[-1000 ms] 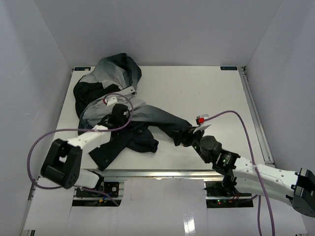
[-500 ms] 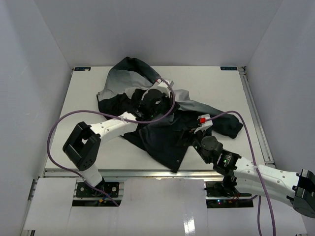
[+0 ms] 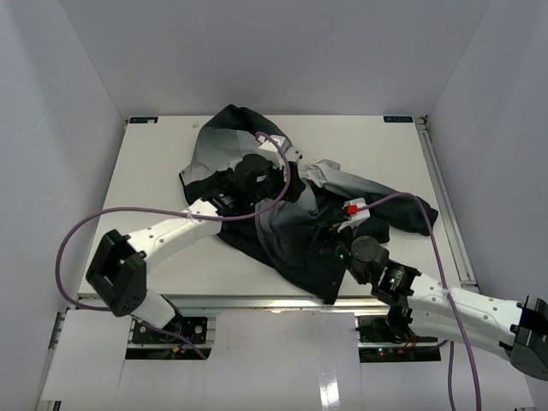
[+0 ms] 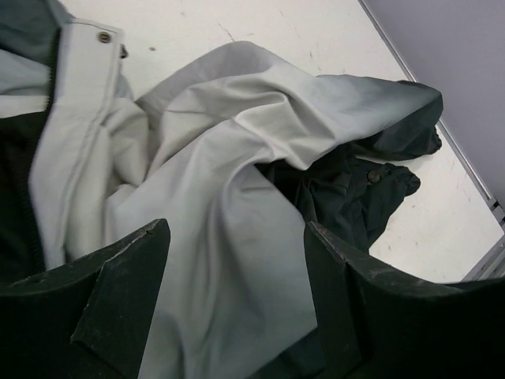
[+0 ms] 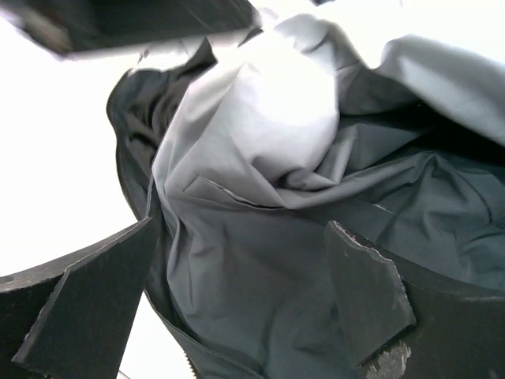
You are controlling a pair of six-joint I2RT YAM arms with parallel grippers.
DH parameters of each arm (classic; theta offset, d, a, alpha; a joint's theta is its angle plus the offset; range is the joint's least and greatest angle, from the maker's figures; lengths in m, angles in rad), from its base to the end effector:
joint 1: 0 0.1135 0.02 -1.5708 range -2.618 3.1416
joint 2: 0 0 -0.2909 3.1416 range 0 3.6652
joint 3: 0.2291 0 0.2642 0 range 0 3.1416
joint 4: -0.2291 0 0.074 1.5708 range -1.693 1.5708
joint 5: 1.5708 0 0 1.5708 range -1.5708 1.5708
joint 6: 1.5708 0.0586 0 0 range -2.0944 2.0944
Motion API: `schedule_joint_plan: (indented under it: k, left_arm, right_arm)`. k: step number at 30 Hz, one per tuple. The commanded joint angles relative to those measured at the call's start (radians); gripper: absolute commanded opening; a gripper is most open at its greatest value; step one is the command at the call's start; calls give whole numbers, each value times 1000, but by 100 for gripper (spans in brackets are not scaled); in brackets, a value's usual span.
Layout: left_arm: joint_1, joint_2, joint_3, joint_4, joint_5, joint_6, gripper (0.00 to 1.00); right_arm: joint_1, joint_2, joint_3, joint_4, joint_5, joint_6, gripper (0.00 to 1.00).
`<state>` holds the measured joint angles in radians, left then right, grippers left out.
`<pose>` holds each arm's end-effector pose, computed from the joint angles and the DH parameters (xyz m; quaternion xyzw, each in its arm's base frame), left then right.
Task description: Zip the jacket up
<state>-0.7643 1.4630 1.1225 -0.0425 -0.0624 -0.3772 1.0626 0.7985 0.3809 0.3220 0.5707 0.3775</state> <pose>0.2726 -0.2563 0.3238 0.1422 0.8163 -0.2804 0.4846 0.1246 0.1587 0.2606 -0.0602 0.7325 0.2689 0.6225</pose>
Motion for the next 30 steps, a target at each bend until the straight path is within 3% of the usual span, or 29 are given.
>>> schedule_joint_plan:
  k: [1, 2, 7, 10, 14, 18, 30]
  left_arm:
    - [21, -182, -30, -146, -96, -30, 79]
    - [26, -207, -29, -195, -122, -43, 79]
    - [138, -301, -107, -335, -219, -180, 78]
    - [281, -378, -273, -296, -163, -273, 76]
    - [344, -423, -436, -196, -93, -324, 73]
    - [367, -380, -528, -140, -82, -335, 72]
    - [440, -291, -637, -28, -86, -331, 72]
  right_arm:
    - [6, 94, 139, -61, -105, -81, 97]
    - [7, 111, 161, -73, -127, -95, 99]
    - [13, 250, 321, -178, -200, -94, 82]
    - [41, 372, 410, -230, -224, -71, 73]
    - [101, 527, 508, -304, -206, -51, 63]
    - [142, 620, 506, -320, -121, -23, 61]
    - [144, 757, 513, -302, -51, -27, 57]
